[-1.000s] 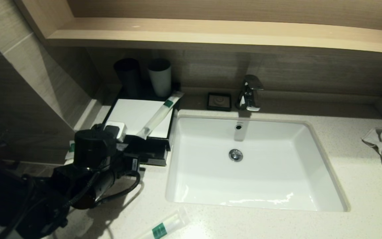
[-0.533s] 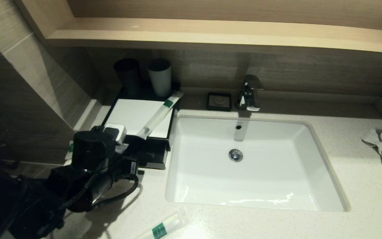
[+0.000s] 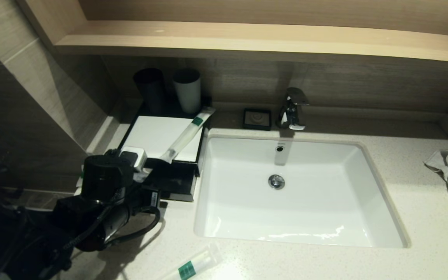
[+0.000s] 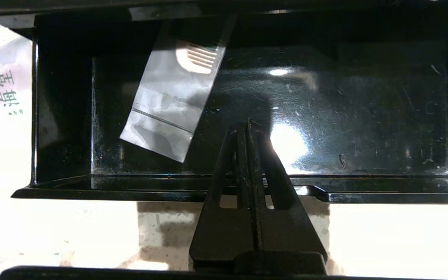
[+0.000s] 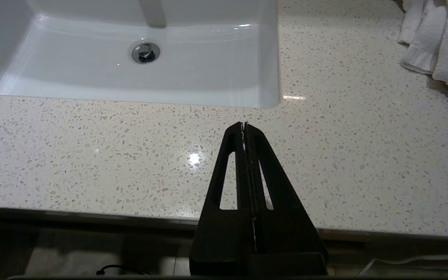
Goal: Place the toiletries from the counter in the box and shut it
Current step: Open the drawer
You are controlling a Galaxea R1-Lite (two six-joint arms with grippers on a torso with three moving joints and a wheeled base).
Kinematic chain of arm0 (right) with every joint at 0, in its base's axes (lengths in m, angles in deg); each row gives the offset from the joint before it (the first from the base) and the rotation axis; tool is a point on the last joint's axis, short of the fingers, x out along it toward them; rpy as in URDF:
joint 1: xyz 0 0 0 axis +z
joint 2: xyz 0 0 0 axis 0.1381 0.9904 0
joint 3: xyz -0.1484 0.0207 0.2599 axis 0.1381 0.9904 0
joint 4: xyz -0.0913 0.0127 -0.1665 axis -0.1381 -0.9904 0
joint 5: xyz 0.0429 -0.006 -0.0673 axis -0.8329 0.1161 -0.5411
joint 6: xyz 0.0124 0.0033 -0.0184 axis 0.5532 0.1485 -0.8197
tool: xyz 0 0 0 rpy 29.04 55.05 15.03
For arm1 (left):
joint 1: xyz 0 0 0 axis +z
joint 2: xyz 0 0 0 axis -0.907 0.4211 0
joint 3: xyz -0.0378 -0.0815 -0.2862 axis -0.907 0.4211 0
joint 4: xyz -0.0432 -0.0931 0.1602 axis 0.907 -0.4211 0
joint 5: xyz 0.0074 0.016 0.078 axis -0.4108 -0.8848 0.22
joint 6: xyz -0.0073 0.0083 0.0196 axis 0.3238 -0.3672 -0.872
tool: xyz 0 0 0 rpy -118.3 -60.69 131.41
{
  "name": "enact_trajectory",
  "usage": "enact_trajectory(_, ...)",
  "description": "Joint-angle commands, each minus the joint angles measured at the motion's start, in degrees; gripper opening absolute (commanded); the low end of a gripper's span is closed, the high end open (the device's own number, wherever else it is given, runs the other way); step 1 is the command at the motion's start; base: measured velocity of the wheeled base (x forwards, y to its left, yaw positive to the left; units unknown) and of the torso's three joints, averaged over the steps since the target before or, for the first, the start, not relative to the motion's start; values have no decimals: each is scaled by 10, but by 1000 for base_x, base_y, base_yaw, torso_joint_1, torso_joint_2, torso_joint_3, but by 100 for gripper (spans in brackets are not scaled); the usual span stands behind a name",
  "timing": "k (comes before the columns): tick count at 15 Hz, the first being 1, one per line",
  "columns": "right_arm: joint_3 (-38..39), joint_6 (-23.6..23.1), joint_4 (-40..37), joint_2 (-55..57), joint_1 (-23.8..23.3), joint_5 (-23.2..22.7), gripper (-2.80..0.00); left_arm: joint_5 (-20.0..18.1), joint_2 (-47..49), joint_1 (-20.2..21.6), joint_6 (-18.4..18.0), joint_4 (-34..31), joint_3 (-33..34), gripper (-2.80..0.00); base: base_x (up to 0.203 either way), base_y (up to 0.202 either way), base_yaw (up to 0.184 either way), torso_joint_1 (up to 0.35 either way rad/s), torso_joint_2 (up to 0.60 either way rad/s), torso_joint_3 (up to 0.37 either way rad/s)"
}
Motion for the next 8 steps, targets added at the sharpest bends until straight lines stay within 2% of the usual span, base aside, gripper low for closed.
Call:
enact_trajectory(1,0,0,0,0,0,-1,-280,1,-7,-1,0,-14,-1,-280,0,0,0,0,0,0)
enact_trajectory(8,0,0,0,0,0,-1,-280,0,-25,-1,0,-43,-1,-280,0,0,0,0,0,0)
